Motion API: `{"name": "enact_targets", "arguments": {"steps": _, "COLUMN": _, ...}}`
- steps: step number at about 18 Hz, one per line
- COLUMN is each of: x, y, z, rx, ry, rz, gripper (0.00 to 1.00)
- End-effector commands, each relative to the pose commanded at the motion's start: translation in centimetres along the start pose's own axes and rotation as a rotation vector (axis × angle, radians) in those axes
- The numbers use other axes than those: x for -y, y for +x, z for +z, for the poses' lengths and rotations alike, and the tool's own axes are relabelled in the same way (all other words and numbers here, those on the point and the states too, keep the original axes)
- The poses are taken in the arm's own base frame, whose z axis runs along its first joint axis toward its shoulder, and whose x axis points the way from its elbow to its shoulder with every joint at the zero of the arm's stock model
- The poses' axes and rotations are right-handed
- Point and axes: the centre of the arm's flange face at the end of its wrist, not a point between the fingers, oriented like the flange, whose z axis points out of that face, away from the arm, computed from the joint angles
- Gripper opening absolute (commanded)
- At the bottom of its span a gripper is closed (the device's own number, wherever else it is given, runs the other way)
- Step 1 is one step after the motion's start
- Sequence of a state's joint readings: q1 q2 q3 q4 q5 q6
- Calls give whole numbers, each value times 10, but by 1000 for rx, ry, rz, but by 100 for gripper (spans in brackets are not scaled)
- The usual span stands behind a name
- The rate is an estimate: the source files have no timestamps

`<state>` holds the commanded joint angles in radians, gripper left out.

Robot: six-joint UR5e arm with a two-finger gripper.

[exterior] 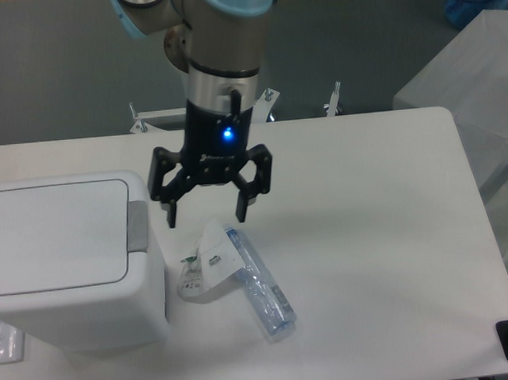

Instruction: Open the trash can

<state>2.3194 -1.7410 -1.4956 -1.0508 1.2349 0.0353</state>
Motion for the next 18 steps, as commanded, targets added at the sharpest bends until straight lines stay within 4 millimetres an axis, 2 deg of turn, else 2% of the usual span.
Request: {"name": "enact_targets", "arguments": {"steps": 18, "x": -14, "y": 12, "z": 16, "rx": -11, "ry": -37, "rz": 8, "gripper": 100}}
